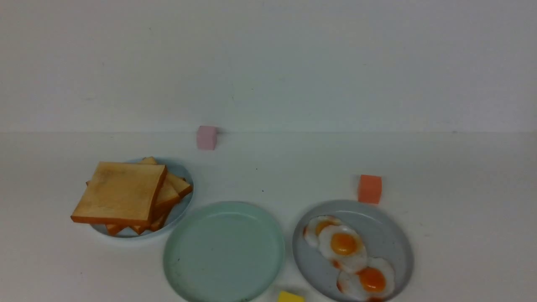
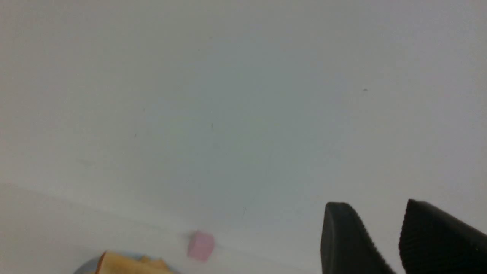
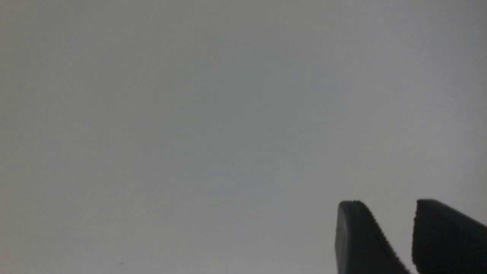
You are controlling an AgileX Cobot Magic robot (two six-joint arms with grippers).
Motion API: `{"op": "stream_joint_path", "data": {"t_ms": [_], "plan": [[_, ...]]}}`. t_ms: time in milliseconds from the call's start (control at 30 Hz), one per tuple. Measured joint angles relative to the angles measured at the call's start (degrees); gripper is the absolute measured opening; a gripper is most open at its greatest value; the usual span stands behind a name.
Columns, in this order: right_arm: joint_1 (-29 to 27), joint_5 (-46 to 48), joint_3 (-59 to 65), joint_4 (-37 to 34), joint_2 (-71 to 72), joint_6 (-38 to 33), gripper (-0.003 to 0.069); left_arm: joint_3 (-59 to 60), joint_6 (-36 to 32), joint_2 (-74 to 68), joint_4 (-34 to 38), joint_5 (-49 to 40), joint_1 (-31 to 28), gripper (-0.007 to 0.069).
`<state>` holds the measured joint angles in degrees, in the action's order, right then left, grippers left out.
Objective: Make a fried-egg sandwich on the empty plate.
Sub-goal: Use the left arm to grab a slice of bread
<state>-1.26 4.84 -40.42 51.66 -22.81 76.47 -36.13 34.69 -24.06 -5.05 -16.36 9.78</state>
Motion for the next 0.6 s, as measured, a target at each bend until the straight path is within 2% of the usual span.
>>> {"op": "stream_joint_path", "data": {"t_ms": [133, 233, 433, 500, 533, 600], "plan": [[2.1, 1.41, -2.11, 14.76, -8.91, 2.07, 0.0241, -8.11, 0.23, -10.77, 0.3, -13.39, 0.0, 0.0238], [2.43, 3.14, -2.11, 18.21, -14.88, 2.49, 0.0241, -9.62, 0.23, -16.87, -0.78, -18.35, 0.0, 0.0238], [2.43, 11.73, -2.11, 18.44, -25.45, -1.84, 0.0241, -9.74, 0.23, -25.39, -6.23, -20.69, 0.0, 0.0238], [2.43, 19.03, -2.11, 17.45, -29.07, -4.88, 0.0241, -9.74, 1.06, -28.32, -7.16, -21.32, 0.0, 0.0238], [2.43, 21.38, -2.11, 16.22, -30.1, -4.96, 0.0241, -9.74, 1.59, -29.15, -7.23, -21.39, 0.0, 0.0238], [2.43, 26.19, -2.11, 9.42, -32.75, -4.85, 0.0241, -9.74, 3.74, -31.34, -7.45, -21.39, 0.0, 0.0238]]}}
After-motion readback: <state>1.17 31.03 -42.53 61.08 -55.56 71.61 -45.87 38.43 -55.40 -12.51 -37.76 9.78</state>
